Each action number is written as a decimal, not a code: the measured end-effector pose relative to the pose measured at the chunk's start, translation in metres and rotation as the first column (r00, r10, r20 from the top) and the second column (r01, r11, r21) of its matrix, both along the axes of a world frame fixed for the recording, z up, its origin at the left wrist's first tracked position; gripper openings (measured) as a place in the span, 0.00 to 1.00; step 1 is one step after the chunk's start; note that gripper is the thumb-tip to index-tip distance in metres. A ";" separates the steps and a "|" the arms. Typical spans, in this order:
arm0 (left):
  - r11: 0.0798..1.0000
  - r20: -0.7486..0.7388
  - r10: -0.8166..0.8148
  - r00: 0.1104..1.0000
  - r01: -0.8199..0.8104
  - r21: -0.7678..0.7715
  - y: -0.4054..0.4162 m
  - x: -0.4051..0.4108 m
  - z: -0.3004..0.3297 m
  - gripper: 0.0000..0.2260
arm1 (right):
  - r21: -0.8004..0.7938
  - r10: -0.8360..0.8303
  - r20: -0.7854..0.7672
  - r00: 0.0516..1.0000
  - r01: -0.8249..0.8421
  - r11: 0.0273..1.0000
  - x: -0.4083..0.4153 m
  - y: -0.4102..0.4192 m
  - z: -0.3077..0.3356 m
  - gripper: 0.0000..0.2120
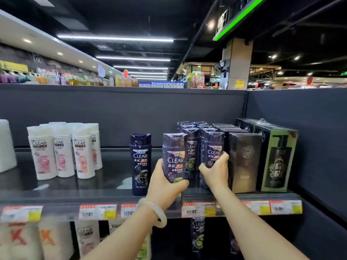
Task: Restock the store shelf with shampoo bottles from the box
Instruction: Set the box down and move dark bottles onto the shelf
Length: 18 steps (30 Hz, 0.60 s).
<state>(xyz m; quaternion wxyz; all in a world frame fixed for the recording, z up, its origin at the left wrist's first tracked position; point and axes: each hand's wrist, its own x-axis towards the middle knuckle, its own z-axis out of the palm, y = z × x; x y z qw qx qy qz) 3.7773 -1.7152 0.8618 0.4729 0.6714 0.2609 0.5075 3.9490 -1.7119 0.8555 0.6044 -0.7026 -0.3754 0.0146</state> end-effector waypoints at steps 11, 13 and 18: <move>1.000 -0.011 -0.017 1.000 0.017 0.008 0.009 0.016 -0.001 0.22 | -0.148 0.001 0.034 0.999 0.004 0.989 -0.003 -0.014 0.002 0.36; 0.999 -0.004 -0.023 1.000 0.023 0.028 0.012 0.019 0.004 0.22 | -0.210 0.000 0.050 0.999 0.010 0.978 -0.003 -0.018 0.003 0.40; 0.997 -0.003 -0.024 1.000 0.024 0.070 0.027 0.035 0.022 0.20 | -0.348 0.023 0.092 0.996 0.010 0.937 -0.004 -0.034 0.000 0.46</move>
